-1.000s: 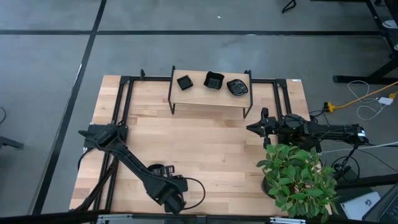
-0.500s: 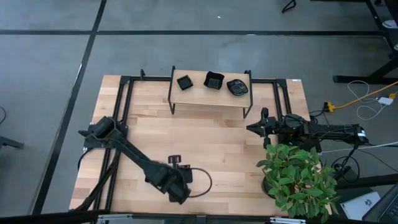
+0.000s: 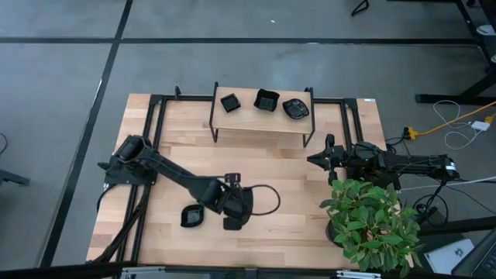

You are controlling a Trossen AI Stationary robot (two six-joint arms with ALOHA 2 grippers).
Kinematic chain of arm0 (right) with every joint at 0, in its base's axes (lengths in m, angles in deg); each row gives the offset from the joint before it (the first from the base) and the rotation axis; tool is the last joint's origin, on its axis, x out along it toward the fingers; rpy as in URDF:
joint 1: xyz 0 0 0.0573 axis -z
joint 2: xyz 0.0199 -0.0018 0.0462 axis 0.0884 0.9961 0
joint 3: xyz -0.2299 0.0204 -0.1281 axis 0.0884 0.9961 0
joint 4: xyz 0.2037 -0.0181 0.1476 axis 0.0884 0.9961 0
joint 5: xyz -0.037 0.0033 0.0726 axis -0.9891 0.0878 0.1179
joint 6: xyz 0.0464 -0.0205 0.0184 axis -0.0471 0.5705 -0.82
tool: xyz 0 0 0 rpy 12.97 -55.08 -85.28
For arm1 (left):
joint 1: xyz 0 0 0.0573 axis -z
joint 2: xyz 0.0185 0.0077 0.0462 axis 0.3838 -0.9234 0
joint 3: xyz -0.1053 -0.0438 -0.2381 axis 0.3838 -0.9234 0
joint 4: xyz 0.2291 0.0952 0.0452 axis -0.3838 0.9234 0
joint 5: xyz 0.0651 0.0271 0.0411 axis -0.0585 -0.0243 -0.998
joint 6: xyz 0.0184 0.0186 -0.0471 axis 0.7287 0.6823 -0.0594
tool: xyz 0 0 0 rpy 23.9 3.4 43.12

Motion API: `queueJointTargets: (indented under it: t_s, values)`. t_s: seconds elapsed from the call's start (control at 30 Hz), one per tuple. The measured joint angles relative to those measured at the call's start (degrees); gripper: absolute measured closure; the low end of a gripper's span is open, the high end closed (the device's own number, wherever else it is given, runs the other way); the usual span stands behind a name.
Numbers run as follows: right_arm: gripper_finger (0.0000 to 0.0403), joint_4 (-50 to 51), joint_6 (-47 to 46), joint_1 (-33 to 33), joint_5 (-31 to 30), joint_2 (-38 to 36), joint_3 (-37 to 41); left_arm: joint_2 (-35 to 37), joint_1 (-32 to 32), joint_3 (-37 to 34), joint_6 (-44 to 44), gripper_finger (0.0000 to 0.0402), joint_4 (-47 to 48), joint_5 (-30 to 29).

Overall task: Pick & Place Mini shaped plates
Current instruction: Stack the square plate on top of the square plate on the shelf

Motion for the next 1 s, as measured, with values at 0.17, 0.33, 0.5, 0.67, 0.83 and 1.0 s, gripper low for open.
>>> queueJointTargets:
  t_s: [0.17, 0.33, 0.5, 0.67, 0.83, 1.0]
  values:
    - [0.0369, 0.0, 0.01, 0.01, 0.01, 0.0, -0.01, 0.56, -1.95, 0.0, 5.51, 0.0399, -1.19, -2.0]
    - [0.0369, -0.02, 0.0, 0.0, 0.0, 0.0, 0.0, 0.83, -4.8, 0.0, 9.61, 0.0399, -1.2, -3.6]
    - [0.0369, 0.0, 0.01, 0.01, 0.0, 0.0, 0.0, 0.86, -8.21, 0.0, 15.29, 0.0399, -1.6, -4.41]
    - [0.0369, 0.0, 0.0, 0.02, 0.02, 0.0, -0.01, 2.18, -11.65, 0.0, 20.63, 0.0399, -2.76, -4.48]
    - [0.0369, -0.02, 0.0, 0.02, 0.02, 0.0, -0.02, 4.28, -14.35, -0.02, 23.7, 0.0399, -4.11, -7.22]
    - [0.0369, 0.0, 0.0, 0.02, 0.02, 0.0, -0.02, 7.51, -16.65, -0.02, 24.52, 0.0399, -4.3, -14.69]
